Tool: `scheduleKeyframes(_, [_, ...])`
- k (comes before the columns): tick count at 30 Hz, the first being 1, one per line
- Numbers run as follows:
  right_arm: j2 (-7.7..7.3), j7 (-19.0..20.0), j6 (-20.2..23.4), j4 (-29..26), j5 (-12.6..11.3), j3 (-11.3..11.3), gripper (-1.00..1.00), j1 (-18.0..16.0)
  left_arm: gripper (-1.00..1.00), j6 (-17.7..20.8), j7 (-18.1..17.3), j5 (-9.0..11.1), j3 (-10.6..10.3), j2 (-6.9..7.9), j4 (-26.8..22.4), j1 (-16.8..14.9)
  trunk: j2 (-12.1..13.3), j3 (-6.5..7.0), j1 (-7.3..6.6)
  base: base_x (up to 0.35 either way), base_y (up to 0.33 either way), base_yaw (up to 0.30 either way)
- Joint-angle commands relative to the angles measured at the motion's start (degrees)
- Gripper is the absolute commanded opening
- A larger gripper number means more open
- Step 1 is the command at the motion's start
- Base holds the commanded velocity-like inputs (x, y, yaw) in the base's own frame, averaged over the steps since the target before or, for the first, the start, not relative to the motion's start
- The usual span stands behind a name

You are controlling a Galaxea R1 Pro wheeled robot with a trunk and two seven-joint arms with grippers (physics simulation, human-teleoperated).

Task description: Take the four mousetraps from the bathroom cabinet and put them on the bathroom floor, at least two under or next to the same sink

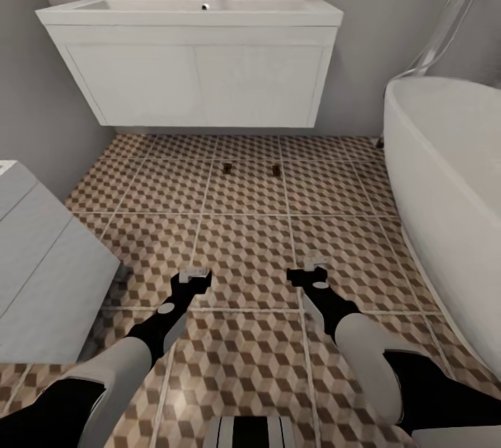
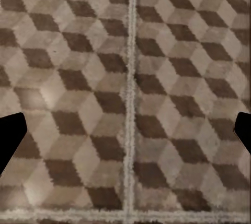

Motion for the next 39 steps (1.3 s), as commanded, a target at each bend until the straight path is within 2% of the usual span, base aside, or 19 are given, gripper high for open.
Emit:
scheduleKeyframes(1, [0.01, -0.08, -0.19, 0.06, 0.57, -0.49, 1.00, -0.03, 1.00, -0.23, 0.18, 0.62, -0.49, 0.03, 0.17, -0.04, 0.00, 0.19, -0.03, 0.000, 0.000, 0.000])
scheduleKeyframes(39, [-0.14, 0.03, -0.04, 0.08, 0.63, -0.54, 1.00, -0.03, 1.00, -0.27, 0.31, 0.62, -0.48, 0.04, 1.42, -0.03, 0.51, 8.61, -1.01, 0.000, 0.000, 0.000])
